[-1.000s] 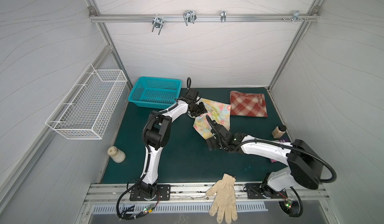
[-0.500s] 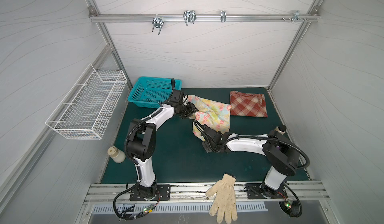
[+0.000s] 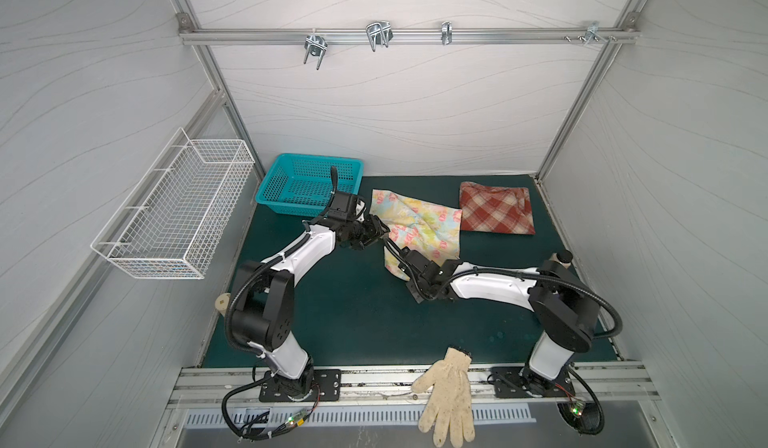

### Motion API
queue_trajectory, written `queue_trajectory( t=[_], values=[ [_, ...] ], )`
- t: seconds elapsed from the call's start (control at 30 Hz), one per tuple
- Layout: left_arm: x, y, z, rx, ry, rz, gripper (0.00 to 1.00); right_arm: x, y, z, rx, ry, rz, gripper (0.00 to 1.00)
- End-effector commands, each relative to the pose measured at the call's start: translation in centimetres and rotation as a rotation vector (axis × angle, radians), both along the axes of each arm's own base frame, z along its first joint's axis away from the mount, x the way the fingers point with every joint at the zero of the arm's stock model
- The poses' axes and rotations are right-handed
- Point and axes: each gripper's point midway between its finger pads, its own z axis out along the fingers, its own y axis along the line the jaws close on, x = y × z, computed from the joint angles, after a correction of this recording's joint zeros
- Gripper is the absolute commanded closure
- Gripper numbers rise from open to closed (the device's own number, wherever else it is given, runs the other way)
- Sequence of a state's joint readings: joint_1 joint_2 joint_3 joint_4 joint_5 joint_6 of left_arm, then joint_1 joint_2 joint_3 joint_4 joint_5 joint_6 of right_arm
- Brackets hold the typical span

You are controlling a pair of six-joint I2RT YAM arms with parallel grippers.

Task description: Fold and stack the skirts

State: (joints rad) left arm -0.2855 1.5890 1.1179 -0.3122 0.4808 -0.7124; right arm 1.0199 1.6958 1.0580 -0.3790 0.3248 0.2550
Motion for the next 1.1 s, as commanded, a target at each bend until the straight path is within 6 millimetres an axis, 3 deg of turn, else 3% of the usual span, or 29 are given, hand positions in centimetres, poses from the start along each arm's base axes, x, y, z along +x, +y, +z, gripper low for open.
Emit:
queue_trajectory(
  t=[0.0, 0.17, 0.2, 0.23, 0.27, 0.3, 0.4, 0.73, 0.83, 0.93, 1.07],
  values=[
    [0.3, 1.0, 2.0, -0.005, -0.089, 0.041, 0.43, -2.0, 2.3, 4.7, 0.154, 0.094, 0.058, 0.85],
    [-1.4, 2.3, 2.1, -0.010, -0.109, 0.062, 0.43, -2.6, 3.6, 8.7, 0.251, 0.136, 0.083, 0.83],
    [-1.6, 2.5, 1.9, -0.004, -0.110, 0.062, 0.43, -2.5, 3.3, 8.9, 0.236, 0.118, 0.079, 0.67],
    [-1.9, 2.7, 1.7, 0.002, -0.108, 0.063, 0.43, -2.3, 2.8, 8.7, 0.208, 0.081, 0.062, 0.42],
    [-2.1, 2.9, 1.5, 0.005, -0.104, 0.066, 0.43, -2.1, 2.4, 8.3, 0.183, 0.045, 0.054, 0.04],
    [-2.3, 3.1, 1.3, 0.001, -0.099, 0.069, 0.43, -2.1, 2.2, 7.8, 0.159, 0.031, 0.052, 0.01],
    [-2.6, 3.9, 0.9, -0.021, -0.087, 0.093, 0.42, -2.2, 1.5, 5.7, 0.087, 0.026, 0.036, 0.01],
    [-4.4, 6.1, 0.2, -0.081, -0.047, 0.166, 0.18, -1.5, 1.2, -0.6, -0.114, -0.053, 0.017, 0.01],
    [-5.0, 6.4, 0.0, -0.077, -0.046, 0.173, 0.16, -0.9, 1.0, -2.1, -0.159, -0.071, 0.012, 0.02],
    [-5.5, 6.7, -0.2, -0.076, -0.044, 0.178, 0.16, 0.0, 1.0, -3.1, -0.203, -0.094, -0.001, 0.06],
    [-6.0, 6.7, -0.3, -0.082, -0.045, 0.182, 0.15, 0.9, 1.1, -4.3, -0.243, -0.103, -0.014, 0.24]
  ],
)
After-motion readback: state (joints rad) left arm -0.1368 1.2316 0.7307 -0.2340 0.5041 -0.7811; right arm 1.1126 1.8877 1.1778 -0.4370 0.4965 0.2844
